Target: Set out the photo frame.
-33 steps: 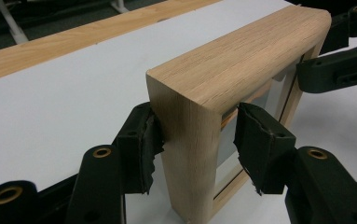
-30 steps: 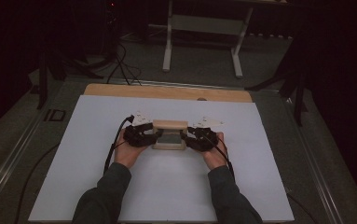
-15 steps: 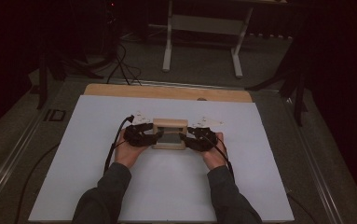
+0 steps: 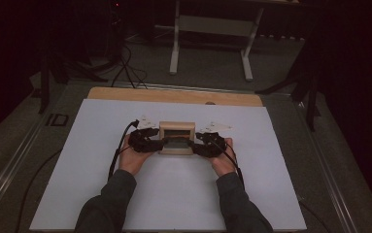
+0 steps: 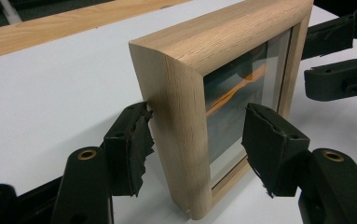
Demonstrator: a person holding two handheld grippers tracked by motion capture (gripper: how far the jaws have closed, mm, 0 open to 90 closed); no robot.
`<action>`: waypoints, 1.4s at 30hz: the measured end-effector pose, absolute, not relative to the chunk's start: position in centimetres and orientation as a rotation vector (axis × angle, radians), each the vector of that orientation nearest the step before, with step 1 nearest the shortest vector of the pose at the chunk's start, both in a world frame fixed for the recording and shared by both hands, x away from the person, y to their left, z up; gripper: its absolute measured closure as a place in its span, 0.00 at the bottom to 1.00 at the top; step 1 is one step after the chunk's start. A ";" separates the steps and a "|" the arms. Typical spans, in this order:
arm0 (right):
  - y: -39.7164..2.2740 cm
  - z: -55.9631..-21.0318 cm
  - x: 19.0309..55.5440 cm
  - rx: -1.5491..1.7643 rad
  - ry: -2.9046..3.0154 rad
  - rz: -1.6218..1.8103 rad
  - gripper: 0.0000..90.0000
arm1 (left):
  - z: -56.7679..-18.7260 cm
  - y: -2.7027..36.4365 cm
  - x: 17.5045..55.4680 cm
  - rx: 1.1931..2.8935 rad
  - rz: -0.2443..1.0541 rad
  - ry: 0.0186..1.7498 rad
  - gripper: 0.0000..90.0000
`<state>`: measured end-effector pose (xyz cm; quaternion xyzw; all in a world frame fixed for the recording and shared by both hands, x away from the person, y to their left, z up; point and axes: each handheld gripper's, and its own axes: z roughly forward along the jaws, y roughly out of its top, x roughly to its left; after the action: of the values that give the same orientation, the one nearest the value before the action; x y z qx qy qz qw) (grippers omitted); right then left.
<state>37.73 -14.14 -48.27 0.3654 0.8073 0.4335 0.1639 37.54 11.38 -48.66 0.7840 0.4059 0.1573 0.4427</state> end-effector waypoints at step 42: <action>-17.2 -47.4 35.5 1.035 2.295 1.226 0.50 | -46.6 14.6 34.6 1.919 0.462 1.039 0.42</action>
<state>35.54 -17.23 -47.37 0.3643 0.8076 0.4316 0.1698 34.60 14.57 -46.63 0.7726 0.4184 0.1860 0.4398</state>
